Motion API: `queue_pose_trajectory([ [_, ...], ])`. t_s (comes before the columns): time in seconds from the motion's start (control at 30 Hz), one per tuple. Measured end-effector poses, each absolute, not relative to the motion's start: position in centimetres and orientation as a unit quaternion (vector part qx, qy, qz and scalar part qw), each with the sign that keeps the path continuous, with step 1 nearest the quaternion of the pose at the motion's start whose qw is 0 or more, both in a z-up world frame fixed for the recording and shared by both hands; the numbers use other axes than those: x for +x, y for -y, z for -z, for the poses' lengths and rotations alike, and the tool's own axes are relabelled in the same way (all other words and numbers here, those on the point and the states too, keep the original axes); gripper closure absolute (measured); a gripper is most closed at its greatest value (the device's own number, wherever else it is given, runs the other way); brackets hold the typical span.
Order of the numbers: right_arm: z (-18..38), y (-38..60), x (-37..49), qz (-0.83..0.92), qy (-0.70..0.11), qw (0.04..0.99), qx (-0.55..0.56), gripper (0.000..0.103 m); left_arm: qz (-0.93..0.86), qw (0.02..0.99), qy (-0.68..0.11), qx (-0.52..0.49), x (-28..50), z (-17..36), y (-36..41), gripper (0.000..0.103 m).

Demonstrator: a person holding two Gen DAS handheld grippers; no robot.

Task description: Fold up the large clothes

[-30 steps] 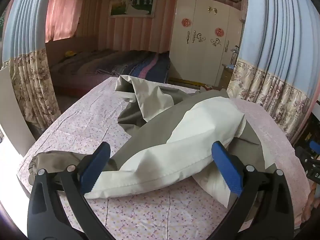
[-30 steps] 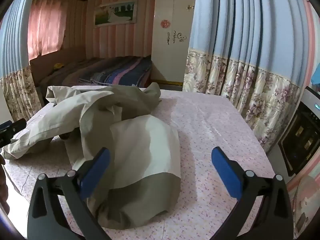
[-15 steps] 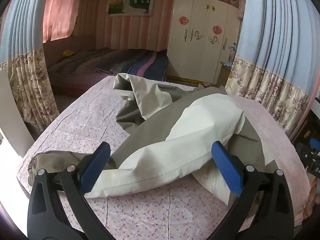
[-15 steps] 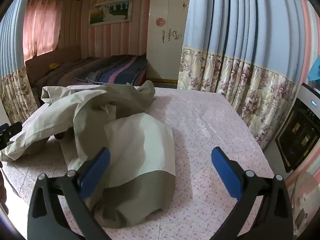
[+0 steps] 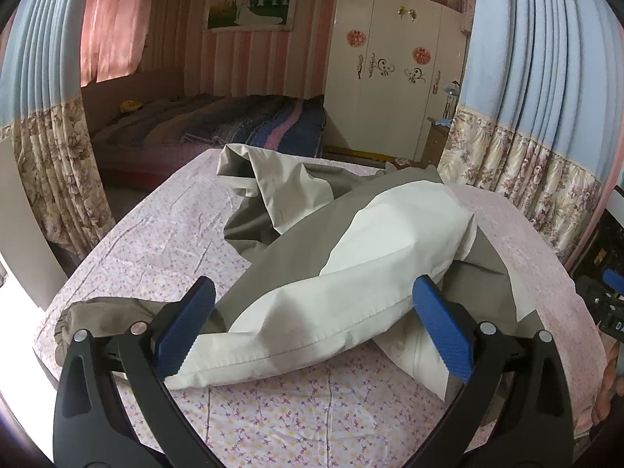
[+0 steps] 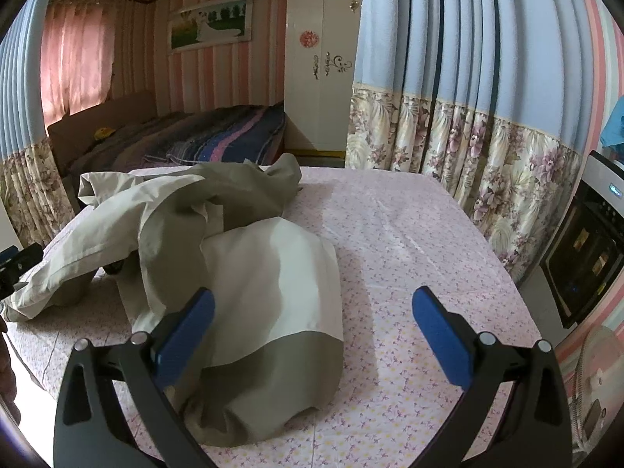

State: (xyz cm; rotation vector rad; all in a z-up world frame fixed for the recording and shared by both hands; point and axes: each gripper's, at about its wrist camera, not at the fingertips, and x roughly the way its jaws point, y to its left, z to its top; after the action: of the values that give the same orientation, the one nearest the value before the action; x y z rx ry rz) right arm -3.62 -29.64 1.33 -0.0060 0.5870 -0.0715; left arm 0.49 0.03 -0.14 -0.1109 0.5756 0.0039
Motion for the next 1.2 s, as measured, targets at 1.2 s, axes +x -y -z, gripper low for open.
queue_pose_trajectory([
  [1.2, -1.25, 29.23, -3.35, 0.031, -0.29, 0.957, -0.008, 0.002, -0.009, 0.954, -0.293, -0.067, 0.84, 0.85, -0.84, 0.003],
])
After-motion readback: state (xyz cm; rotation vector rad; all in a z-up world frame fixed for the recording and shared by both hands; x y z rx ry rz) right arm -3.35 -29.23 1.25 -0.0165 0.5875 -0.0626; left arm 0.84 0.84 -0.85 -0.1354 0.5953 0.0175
